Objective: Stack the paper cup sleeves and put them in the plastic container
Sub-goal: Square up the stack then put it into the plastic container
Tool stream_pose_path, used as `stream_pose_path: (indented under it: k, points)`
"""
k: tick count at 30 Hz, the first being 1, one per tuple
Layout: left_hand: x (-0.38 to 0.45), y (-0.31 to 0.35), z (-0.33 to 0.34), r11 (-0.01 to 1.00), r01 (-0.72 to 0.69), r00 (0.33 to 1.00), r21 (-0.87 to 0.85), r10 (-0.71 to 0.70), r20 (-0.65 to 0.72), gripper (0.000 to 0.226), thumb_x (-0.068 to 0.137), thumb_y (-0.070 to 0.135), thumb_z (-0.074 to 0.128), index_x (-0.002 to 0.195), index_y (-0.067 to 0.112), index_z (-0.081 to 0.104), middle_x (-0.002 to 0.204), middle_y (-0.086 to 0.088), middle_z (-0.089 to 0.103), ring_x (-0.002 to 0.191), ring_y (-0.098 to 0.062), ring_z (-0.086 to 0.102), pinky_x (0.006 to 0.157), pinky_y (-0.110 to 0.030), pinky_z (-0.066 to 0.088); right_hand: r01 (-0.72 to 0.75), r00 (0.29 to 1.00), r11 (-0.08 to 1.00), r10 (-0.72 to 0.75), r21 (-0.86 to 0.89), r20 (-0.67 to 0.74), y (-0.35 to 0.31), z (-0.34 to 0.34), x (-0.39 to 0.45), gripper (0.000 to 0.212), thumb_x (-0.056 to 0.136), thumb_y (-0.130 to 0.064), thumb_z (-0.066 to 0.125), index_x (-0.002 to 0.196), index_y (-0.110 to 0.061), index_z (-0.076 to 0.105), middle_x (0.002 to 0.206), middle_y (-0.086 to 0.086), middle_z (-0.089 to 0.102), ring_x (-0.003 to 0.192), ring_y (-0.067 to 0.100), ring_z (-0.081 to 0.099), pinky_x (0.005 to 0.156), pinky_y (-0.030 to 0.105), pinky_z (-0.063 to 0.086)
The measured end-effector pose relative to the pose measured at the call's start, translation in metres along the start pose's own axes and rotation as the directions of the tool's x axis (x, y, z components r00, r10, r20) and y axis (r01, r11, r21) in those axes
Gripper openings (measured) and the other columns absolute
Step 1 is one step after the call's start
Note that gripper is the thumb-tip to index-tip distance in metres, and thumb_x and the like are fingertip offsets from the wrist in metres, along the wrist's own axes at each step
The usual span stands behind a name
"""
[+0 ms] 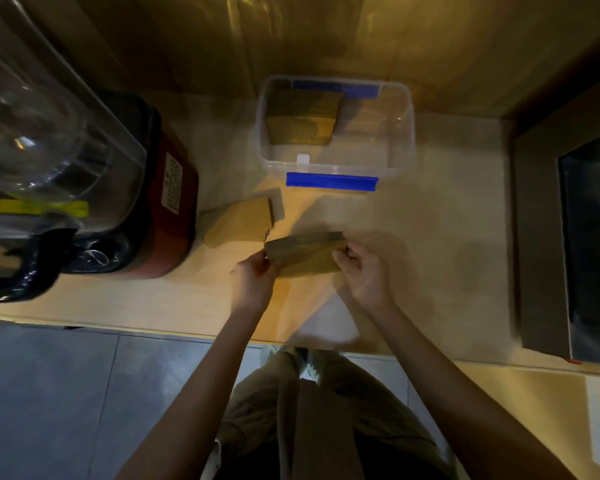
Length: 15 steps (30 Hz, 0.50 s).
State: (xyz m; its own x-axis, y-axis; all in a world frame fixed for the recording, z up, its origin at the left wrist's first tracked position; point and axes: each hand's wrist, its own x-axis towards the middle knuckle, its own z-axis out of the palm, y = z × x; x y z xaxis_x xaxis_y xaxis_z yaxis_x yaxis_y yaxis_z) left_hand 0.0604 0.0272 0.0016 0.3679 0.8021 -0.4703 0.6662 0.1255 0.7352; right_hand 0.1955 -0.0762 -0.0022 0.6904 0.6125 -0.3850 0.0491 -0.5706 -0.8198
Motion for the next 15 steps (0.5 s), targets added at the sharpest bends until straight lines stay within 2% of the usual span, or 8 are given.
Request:
stream_pose_path:
  k: [2,5,8,10,13,15]
  points:
    - [0.004,0.001,-0.012,1.000,0.021,0.999,0.014,-0.021,-0.048,0.029,0.084,0.020,0.060,0.110,0.010,0.065,0.100,-0.015,0.071,0.082,-0.021,0.061,0.060,-0.025,0.040,-0.011,1.000,1.000,0.011,0.015,0.009,-0.014,0.007,0.014,0.018,0.086,-0.013,0.060,0.093,0.002,0.066,0.087,0.021,0.069,0.086,0.033,0.065,0.078,0.041,0.049]
    - [0.010,0.002,-0.030,0.998,0.063,0.985,0.008,-0.061,-0.160,0.029,0.083,0.024,0.060,0.109,0.011,0.066,0.094,-0.013,0.072,0.088,-0.027,0.064,0.059,-0.026,0.036,0.030,0.999,0.999,-0.030,-0.024,0.029,-0.036,0.020,0.032,0.020,0.082,-0.017,0.065,0.092,0.000,0.070,0.089,0.017,0.073,0.081,0.021,0.064,0.078,0.038,0.050]
    - [0.021,0.000,-0.043,0.993,0.110,0.961,-0.044,-0.118,-0.248,0.021,0.085,0.025,0.057,0.089,0.010,0.071,0.075,-0.011,0.066,0.083,-0.034,0.063,0.060,-0.026,0.033,0.052,0.995,0.997,-0.047,-0.050,0.086,-0.054,0.038,0.049,0.018,0.081,-0.021,0.067,0.086,-0.004,0.072,0.079,0.009,0.071,0.076,0.012,0.060,0.072,0.030,0.045]
    - [0.028,-0.004,-0.049,0.991,0.112,0.947,-0.075,-0.129,-0.295,0.026,0.086,0.025,0.055,0.075,0.005,0.067,0.070,-0.015,0.065,0.081,-0.039,0.061,0.060,-0.028,0.033,0.060,0.995,0.997,-0.055,-0.057,0.088,-0.062,0.053,0.057,0.020,0.079,-0.022,0.067,0.081,-0.003,0.072,0.071,0.009,0.067,0.071,0.013,0.058,0.067,0.028,0.043]
    - [0.034,-0.008,-0.052,0.988,0.132,0.925,-0.077,-0.151,-0.348,0.030,0.089,0.024,0.050,0.083,-0.001,0.065,0.087,-0.025,0.069,0.086,-0.040,0.062,0.063,-0.031,0.036,-0.014,0.998,1.000,0.015,-0.024,0.057,-0.070,0.072,0.062,0.021,0.078,-0.022,0.068,0.079,-0.002,0.071,0.068,0.005,0.063,0.065,0.023,0.059,0.069,0.046,0.052]
    - [0.037,-0.009,-0.052,0.989,0.129,0.920,-0.065,-0.144,-0.366,0.028,0.091,0.023,0.048,0.089,-0.002,0.062,0.093,-0.026,0.068,0.088,-0.040,0.061,0.064,-0.034,0.038,-0.032,0.997,0.999,0.034,-0.030,0.066,-0.072,0.083,0.063,0.016,0.078,-0.021,0.068,0.073,-0.006,0.071,0.058,-0.002,0.061,0.062,0.027,0.058,0.068,0.054,0.052]
